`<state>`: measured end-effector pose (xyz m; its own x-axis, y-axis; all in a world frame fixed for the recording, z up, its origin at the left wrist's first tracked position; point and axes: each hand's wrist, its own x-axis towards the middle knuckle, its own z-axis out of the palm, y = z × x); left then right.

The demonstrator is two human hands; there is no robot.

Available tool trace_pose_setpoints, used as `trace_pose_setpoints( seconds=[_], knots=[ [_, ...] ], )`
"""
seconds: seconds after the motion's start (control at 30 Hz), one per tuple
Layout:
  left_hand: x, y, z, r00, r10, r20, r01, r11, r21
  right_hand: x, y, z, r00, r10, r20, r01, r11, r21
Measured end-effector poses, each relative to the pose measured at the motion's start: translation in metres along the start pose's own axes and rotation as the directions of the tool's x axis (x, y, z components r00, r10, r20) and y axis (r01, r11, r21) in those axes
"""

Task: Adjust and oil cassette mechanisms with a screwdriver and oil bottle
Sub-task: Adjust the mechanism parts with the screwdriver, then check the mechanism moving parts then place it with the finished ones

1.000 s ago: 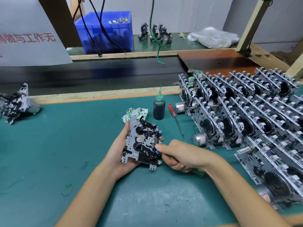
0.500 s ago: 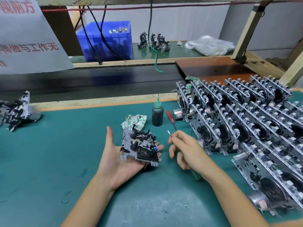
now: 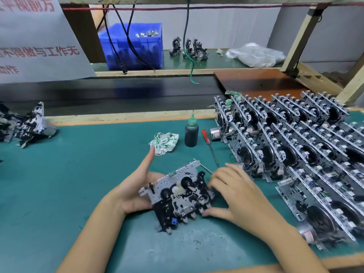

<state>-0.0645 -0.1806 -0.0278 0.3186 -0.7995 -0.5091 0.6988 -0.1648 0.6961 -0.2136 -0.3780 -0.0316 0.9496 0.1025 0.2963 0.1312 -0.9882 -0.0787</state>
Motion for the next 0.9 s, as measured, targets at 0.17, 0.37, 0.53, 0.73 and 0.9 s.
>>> trace_pose_setpoints(
  seconds=[0.17,0.37,0.53,0.73,0.9],
  knots=[
    [-0.017,-0.002,0.001,0.872,0.277,-0.403,-0.083,0.896,0.435,-0.020,-0.004,0.000,0.984,0.107,-0.139,-0.110,0.994,-0.014],
    [-0.041,-0.042,0.030,0.745,0.641,-0.185,0.308,-0.085,0.948,-0.025,-0.009,0.011,0.975,0.149,-0.165,-0.155,0.988,-0.022],
    [-0.027,-0.056,0.037,0.591,0.788,-0.173,0.326,-0.038,0.944,-0.023,-0.006,0.013,0.975,0.166,-0.147,-0.176,0.983,-0.054],
    [-0.020,-0.061,0.036,0.472,0.880,-0.044,0.187,-0.051,0.981,-0.027,-0.004,0.016,0.981,0.117,-0.155,-0.126,0.991,-0.052],
    [-0.025,-0.057,0.031,0.536,0.843,0.048,0.048,-0.088,0.995,-0.026,-0.003,0.018,0.971,0.126,-0.201,-0.148,0.984,-0.100]
  ],
)
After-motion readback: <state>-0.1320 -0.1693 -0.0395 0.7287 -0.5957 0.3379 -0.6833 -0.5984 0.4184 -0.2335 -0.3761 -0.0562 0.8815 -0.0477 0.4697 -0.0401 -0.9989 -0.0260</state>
